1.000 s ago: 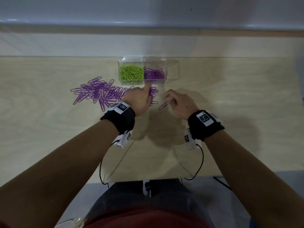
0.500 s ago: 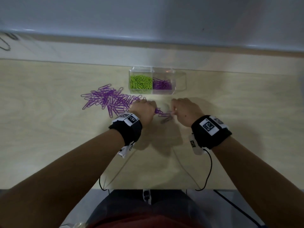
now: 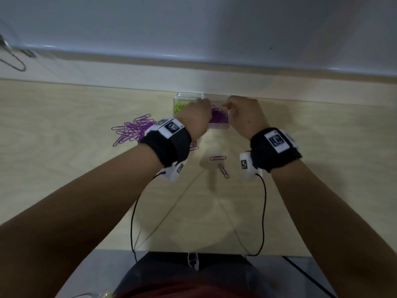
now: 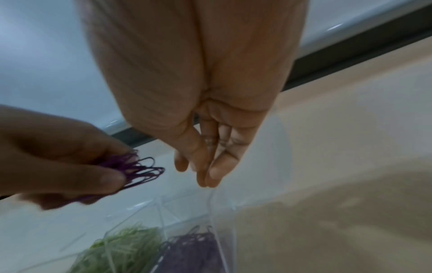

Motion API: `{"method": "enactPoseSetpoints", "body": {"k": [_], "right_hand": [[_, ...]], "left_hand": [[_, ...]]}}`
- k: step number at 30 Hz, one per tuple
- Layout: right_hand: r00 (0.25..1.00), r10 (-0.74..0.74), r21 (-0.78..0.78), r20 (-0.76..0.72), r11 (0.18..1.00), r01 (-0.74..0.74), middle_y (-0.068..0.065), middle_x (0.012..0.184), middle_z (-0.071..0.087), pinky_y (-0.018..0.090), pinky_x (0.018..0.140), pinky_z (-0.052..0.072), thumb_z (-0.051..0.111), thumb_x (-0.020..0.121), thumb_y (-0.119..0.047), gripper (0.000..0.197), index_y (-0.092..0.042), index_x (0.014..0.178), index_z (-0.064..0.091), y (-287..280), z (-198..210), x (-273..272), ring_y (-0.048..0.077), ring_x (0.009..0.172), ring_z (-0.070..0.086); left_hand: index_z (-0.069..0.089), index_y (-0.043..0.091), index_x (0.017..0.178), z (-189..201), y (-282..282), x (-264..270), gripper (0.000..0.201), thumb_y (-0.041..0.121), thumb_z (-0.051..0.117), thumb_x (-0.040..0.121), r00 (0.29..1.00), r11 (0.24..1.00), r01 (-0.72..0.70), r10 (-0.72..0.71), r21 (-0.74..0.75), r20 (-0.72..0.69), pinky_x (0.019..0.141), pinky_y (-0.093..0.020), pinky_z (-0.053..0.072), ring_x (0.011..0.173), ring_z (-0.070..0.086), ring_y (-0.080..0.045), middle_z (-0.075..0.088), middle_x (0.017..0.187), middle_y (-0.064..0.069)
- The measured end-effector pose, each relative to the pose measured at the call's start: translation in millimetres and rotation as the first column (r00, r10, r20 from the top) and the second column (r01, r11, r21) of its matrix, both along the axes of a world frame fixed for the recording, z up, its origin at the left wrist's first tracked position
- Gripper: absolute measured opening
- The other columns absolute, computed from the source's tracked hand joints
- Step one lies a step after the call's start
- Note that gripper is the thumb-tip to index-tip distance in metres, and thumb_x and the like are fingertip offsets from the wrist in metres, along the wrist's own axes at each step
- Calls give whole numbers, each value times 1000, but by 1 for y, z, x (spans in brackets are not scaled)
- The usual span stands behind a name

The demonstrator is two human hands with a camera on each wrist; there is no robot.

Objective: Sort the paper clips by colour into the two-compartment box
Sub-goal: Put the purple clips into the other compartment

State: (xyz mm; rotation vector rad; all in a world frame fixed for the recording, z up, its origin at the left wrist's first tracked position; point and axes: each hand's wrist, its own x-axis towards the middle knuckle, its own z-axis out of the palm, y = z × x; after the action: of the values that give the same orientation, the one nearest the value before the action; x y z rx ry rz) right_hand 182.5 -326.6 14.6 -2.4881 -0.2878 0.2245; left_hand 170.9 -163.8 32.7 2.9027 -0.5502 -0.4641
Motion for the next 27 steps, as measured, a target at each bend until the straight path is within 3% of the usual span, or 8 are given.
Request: {"method": "enactPoseSetpoints", "body": {"k": [4,7,11,16,19,21,24,27], "right_hand": [[995,-100,5,5,995,100,7,89,70,24,70,47,50,83,1,21,-10,90,67,-32,-14,-37,21,76,62],[981,-51,-95,-189,995,33,6,87,65,24,66,44,60,79,-4,18,-12,94,66,-35,-28,-66,20,72,59],[938,89,-171,-335,973,-153,10,89,53,27,65,36,73,70,-20,29,-7,93,62,-17,-45,-98,30,76,55],[946,103,-17,-307,993,-113,11,90,53,39,73,50,65,67,0,18,-6,85,64,27,-53,-105,33,80,57],[963,134,10,-233,991,-136,14,91,54,42,75,50,61,71,2,16,-3,85,64,55,-53,-94,33,81,56],[977,108,-7,-186,994,-111,13,110,54,37,86,49,64,76,-3,34,-5,109,63,71,-52,-85,30,97,56],[971,145,-125,-190,977,-171,6,140,41,39,101,42,70,79,-22,66,-14,138,42,92,-51,-75,27,125,39],[959,194,-238,-205,941,-241,4,146,34,41,104,39,75,76,-32,81,-14,143,33,108,-52,-72,29,131,29]], "left_hand": [[41,-11,123,3,-34,22,34,1,38,92,999,992,30,-24,121,-49,86,-44,46,109,49,-42,45,122,-26],[51,-4,118,-3,-47,30,31,7,48,89,987,991,63,-45,118,-155,91,-43,43,112,48,-41,47,123,-25],[55,3,115,-5,-34,29,29,15,52,89,988,996,-41,29,-74,-154,90,-40,45,109,54,-34,53,119,-18],[60,9,102,-18,52,1,22,21,45,91,941,889,-227,305,-397,145,68,-39,50,90,57,-33,58,104,-12],[53,14,122,-41,124,-18,39,34,52,88,897,888,-421,438,-187,63,83,-50,49,111,44,-38,48,125,-14],[40,24,134,-51,156,-30,66,60,54,80,884,885,-466,466,-6,-45,90,-53,44,119,36,-40,36,138,-9],[24,31,142,-58,165,-47,104,86,51,58,904,911,-393,408,126,-126,93,-55,39,123,32,-39,27,143,-4],[23,27,142,-62,150,-60,118,86,58,47,935,938,-316,334,142,-119,94,-52,41,120,32,-37,28,140,-5]]}}
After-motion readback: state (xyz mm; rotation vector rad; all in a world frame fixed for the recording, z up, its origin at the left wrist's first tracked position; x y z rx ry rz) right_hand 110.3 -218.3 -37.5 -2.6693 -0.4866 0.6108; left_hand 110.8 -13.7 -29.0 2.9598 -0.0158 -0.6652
